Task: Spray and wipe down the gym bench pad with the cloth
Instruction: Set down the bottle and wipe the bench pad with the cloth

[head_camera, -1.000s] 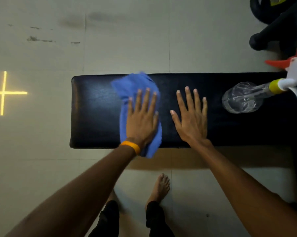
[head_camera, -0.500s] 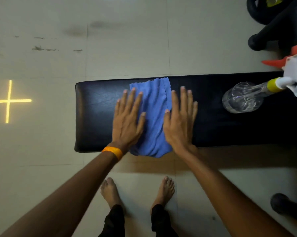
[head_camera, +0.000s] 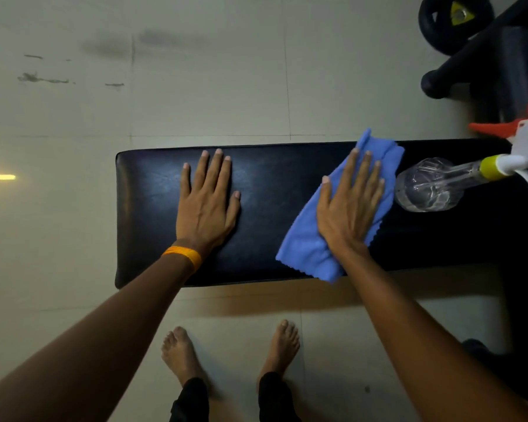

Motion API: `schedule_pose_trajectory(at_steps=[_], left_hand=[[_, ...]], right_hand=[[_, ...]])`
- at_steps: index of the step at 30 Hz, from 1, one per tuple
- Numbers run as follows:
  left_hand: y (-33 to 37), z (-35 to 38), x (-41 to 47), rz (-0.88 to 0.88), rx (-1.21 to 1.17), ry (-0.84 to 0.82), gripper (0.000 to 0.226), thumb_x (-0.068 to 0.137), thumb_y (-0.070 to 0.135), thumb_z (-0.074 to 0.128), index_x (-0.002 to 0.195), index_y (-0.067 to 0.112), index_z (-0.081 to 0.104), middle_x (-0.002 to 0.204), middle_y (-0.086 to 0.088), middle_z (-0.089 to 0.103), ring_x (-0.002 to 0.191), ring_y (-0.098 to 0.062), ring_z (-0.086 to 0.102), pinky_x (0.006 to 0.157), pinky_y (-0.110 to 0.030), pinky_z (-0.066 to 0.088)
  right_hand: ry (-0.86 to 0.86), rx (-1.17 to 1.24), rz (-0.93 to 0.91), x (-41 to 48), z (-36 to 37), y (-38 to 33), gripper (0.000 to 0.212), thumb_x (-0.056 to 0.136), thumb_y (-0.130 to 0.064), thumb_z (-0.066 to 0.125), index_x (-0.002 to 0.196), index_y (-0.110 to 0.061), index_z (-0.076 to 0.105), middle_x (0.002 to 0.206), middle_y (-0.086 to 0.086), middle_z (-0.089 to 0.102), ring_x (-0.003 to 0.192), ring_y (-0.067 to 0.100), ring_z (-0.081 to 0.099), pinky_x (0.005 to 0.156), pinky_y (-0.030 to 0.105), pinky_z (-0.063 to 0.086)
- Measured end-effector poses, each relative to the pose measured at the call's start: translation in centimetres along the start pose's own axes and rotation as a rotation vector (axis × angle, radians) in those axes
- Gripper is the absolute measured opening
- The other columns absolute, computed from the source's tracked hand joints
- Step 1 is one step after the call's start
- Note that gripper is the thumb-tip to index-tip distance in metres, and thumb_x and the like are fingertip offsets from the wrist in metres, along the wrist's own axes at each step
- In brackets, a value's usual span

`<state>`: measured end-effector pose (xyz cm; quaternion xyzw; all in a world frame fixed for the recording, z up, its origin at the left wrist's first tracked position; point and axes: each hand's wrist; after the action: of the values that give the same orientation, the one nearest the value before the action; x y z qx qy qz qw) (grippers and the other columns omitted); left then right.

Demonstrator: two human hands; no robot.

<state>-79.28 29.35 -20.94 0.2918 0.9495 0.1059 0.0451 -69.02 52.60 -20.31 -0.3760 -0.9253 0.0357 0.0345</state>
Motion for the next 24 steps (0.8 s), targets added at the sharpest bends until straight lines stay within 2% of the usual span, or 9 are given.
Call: schedule_pose_trajectory(at_steps=[3, 7, 8, 10, 12, 14, 17, 20, 24], left_hand=[[-0.2, 0.1, -0.2, 0.006, 0.020, 0.021, 0.065, 0.103, 0.041, 0.034, 0.159, 0.009, 0.028, 0.168, -0.012, 0.023, 0.157, -0.030, 0.016, 0.126, -0.056, 0.011], [-0.2, 0.0, -0.1, 0.009, 0.023, 0.027, 0.066, 0.102, 0.040, 0.036, 0.159, 0.009, 0.028, 0.168, -0.012, 0.023, 0.157, -0.030, 0.015, 0.126, -0.056, 0.012], [-0.2, 0.0, -0.2, 0.005, 0.029, 0.027, 0.066, 0.102, 0.040, 0.036, 0.159, 0.008, 0.028, 0.168, -0.012, 0.023, 0.157, -0.030, 0.015, 0.126, -0.056, 0.012], [-0.1, 0.0, -0.2, 0.003, 0.033, 0.019, 0.067, 0.102, 0.040, 0.037, 0.160, 0.009, 0.027, 0.169, -0.012, 0.022, 0.157, -0.030, 0.014, 0.126, -0.056, 0.011], [-0.1, 0.0, -0.1, 0.003, 0.037, 0.011, 0.067, 0.102, 0.040, 0.036, 0.160, 0.008, 0.025, 0.169, -0.012, 0.020, 0.157, -0.031, 0.013, 0.126, -0.056, 0.010], [-0.1, -0.1, -0.1, 0.001, 0.042, -0.001, 0.068, 0.101, 0.040, 0.035, 0.160, 0.009, 0.025, 0.169, -0.012, 0.020, 0.158, -0.030, 0.013, 0.126, -0.056, 0.010], [-0.1, -0.1, -0.1, 0.001, 0.038, 0.005, 0.067, 0.101, 0.040, 0.036, 0.160, 0.009, 0.026, 0.169, -0.012, 0.021, 0.157, -0.030, 0.013, 0.126, -0.057, 0.011], [-0.1, -0.1, -0.2, -0.002, 0.034, 0.010, 0.067, 0.101, 0.039, 0.036, 0.160, 0.008, 0.027, 0.169, -0.012, 0.022, 0.157, -0.031, 0.014, 0.126, -0.057, 0.011], [0.0, -0.1, -0.1, -0.005, 0.031, 0.000, 0.067, 0.102, 0.040, 0.033, 0.161, 0.009, 0.024, 0.169, -0.011, 0.019, 0.158, -0.030, 0.012, 0.126, -0.057, 0.010]], right_hand=[[-0.036, -0.026, -0.147, -2.2, 0.4, -2.8, 0.066, 0.106, -0.048, 0.024, 0.161, -0.010, 0.019, 0.169, 0.010, 0.016, 0.156, 0.033, 0.012, 0.126, 0.053, 0.013], [-0.208, -0.032, -0.729, 0.7, 0.0, -0.8, 0.062, 0.106, -0.048, 0.026, 0.161, -0.019, 0.020, 0.169, 0.003, 0.016, 0.157, 0.026, 0.011, 0.127, 0.050, 0.013], [-0.210, -0.051, -0.784, 2.4, -0.2, 0.2, 0.062, 0.106, -0.049, 0.028, 0.161, -0.023, 0.022, 0.169, 0.003, 0.017, 0.157, 0.026, 0.011, 0.127, 0.050, 0.010], [-0.186, -0.084, -0.617, 4.6, -0.6, 1.8, 0.061, 0.105, -0.053, 0.026, 0.161, -0.029, 0.018, 0.170, 0.004, 0.013, 0.157, 0.027, 0.007, 0.127, 0.051, 0.003], [-0.123, -0.101, -0.352, 3.5, -0.7, 1.2, 0.061, 0.106, -0.054, 0.022, 0.162, -0.031, 0.014, 0.170, 0.006, 0.010, 0.157, 0.028, 0.006, 0.127, 0.053, 0.006], [-0.110, -0.089, -0.215, -0.2, -0.6, -0.8, 0.062, 0.106, -0.055, 0.021, 0.162, -0.030, 0.012, 0.171, 0.006, 0.008, 0.158, 0.028, 0.006, 0.126, 0.054, 0.009], [-0.180, -0.090, -0.406, -3.9, -1.0, -0.2, 0.064, 0.106, -0.055, 0.021, 0.162, -0.028, 0.009, 0.171, 0.005, 0.003, 0.158, 0.028, 0.001, 0.126, 0.053, 0.007], [-0.233, -0.093, -0.609, -2.2, -1.3, 3.5, 0.063, 0.105, -0.056, 0.022, 0.162, -0.030, 0.012, 0.171, 0.003, 0.006, 0.158, 0.026, 0.001, 0.126, 0.054, 0.011], [-0.115, -0.079, -0.129, -4.1, -1.2, 3.4, 0.061, 0.106, -0.053, 0.020, 0.162, -0.029, 0.011, 0.171, 0.005, 0.007, 0.158, 0.028, 0.005, 0.126, 0.053, 0.011]])
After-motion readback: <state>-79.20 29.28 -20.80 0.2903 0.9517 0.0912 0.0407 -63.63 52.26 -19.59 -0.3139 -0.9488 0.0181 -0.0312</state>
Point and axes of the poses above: each hand's wrist, its own x-axis towards the middle knuckle, its own z-axis out of the palm, y = z × x
